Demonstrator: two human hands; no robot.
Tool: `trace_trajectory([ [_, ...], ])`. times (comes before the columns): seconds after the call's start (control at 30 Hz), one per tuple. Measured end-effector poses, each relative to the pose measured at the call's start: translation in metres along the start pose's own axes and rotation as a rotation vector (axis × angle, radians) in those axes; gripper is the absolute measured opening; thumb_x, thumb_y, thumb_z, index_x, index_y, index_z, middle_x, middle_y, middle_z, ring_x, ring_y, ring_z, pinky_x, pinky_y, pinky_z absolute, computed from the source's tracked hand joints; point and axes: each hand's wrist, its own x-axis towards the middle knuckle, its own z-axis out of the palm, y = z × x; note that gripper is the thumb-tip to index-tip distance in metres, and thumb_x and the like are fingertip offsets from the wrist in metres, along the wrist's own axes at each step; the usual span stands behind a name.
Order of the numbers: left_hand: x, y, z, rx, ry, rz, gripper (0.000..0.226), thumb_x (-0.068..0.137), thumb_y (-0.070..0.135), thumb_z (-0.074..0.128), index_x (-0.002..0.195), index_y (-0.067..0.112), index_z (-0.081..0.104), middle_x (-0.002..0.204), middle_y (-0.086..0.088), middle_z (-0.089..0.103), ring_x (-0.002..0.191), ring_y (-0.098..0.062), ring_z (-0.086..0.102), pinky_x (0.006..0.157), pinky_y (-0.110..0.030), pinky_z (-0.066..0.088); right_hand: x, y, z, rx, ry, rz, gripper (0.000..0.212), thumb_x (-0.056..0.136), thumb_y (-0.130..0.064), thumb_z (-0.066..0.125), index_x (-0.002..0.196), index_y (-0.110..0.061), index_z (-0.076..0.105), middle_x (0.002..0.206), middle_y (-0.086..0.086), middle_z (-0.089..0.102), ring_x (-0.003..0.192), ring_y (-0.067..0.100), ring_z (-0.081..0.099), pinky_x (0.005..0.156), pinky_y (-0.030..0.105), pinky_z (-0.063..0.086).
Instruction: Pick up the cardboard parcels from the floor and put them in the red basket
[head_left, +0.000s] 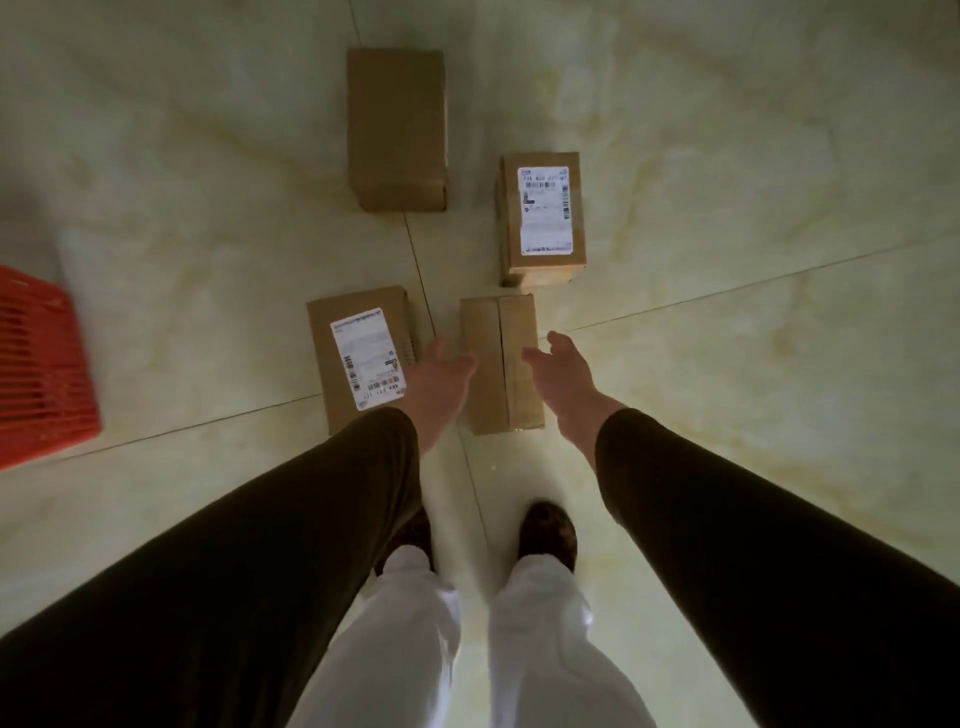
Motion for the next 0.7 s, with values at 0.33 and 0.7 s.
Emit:
trace_trajectory([
  [0.33,0.082,-0.024,0.054,-0.132,0.003,-0.07,0.055,0.102,0.036,0.049,0.152,0.02,0.034,0.148,-0.009,0.047,0.132,-0.032,0.046,0.104,-0.036,0.037,0.089,0.032,0.016,-0.029,-0.118,0.061,0.056,0.099,-0.021,0.053,0.153,-0.019,0.034,0.135,0.009,0.054,0.117,0.028,0.056,0.092,0.039,0.047],
  [0.7,0.007,0.011,0.022,-0.356,0.074,-0.077,0.058,0.101,0.035,0.052,0.154,0.026,0.031,0.144,-0.002,0.05,0.131,-0.028,0.048,0.106,-0.043,0.037,0.008,-0.014,-0.01,-0.019,-0.137,-0.074,0.048,0.102,-0.027,0.051,0.148,-0.021,0.042,0.134,0.004,0.059,0.119,0.025,0.057,0.103,0.045,0.047],
])
